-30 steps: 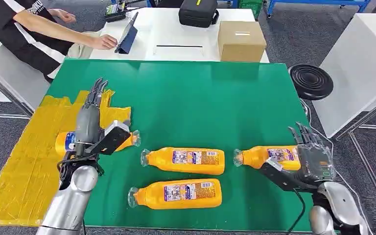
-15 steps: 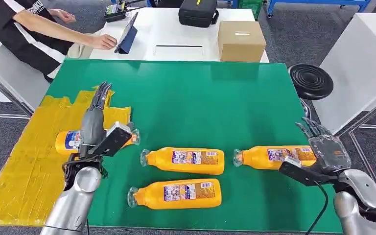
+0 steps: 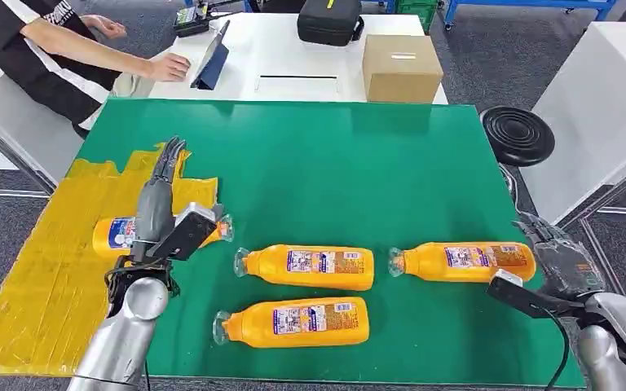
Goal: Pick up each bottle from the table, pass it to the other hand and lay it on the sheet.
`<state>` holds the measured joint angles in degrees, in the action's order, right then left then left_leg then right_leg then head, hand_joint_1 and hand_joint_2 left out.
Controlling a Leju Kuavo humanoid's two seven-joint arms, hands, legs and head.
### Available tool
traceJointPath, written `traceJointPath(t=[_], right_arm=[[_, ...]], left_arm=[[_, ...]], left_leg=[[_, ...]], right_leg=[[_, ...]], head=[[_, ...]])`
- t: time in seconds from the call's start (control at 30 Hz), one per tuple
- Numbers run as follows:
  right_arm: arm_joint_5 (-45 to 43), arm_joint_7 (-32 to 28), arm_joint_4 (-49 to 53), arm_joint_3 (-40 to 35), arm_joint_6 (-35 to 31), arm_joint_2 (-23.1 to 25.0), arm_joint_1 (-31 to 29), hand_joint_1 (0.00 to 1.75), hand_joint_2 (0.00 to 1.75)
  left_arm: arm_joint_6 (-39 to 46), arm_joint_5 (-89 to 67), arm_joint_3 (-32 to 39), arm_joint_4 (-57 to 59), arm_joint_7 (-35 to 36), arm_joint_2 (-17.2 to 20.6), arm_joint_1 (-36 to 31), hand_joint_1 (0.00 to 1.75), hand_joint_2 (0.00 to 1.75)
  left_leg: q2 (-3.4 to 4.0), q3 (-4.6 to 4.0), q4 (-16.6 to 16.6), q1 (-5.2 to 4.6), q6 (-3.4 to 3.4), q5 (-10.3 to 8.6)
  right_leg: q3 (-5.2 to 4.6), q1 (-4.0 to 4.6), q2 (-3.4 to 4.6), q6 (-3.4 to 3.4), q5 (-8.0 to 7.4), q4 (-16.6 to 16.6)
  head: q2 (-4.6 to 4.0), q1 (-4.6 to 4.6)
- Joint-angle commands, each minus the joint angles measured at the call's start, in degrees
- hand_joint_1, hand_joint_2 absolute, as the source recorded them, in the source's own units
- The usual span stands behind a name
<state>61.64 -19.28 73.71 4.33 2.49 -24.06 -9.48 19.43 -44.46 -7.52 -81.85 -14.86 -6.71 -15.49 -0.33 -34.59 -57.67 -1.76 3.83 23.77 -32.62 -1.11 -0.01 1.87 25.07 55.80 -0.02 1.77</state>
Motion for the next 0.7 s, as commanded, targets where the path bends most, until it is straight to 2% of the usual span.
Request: traceJointPath(t=[0.03, 0.27, 0.57, 0.7], right_arm=[[2.5, 0.0, -11.6, 3.0, -1.5, 4.1, -1.5, 0.00, 1.75], [4.9, 1.1, -14.3, 2.8, -3.0, 4.8, -2.7, 0.00, 1.75], [9.4, -0.4, -27.2, 2.1, -13.1, 8.1, -10.1, 0.00, 1.75], [10.5, -0.8, -31.9, -0.1, -15.8, 8.4, -13.7, 0.00, 1.75]], left_arm=[[0.9, 0.7, -1.2, 6.3, -0.9, 0.3, -1.2, 0.00, 1.75], [0.8, 0.7, -1.4, 6.5, -0.9, 0.2, -1.6, 0.00, 1.75], [1.1, 1.7, -2.1, 7.7, -0.7, 0.5, -2.0, 0.00, 1.75], [1.8, 2.4, -1.7, 8.2, -0.8, 0.9, -1.4, 0.00, 1.75]], left_leg=[[-0.03, 0.26, 0.2, 0.12, -0.37, -0.04], [0.04, 0.15, 0.1, 0.09, -0.32, -0.02], [0.17, 0.23, 0.2, 0.15, -0.45, -0.07], [0.17, 0.16, 0.1, 0.09, -0.29, -0.04]], right_leg=[[0.31, 0.10, -0.05, -0.16, -0.07, -0.3], [0.17, 0.08, 0.02, -0.14, -0.06, -0.2], [0.23, 0.13, 0.12, -0.20, -0.15, -0.3], [0.14, 0.08, 0.14, -0.13, -0.09, -0.1]], head=[[0.00, 0.00], [0.00, 0.00], [0.00, 0.00], [0.00, 0.00]])
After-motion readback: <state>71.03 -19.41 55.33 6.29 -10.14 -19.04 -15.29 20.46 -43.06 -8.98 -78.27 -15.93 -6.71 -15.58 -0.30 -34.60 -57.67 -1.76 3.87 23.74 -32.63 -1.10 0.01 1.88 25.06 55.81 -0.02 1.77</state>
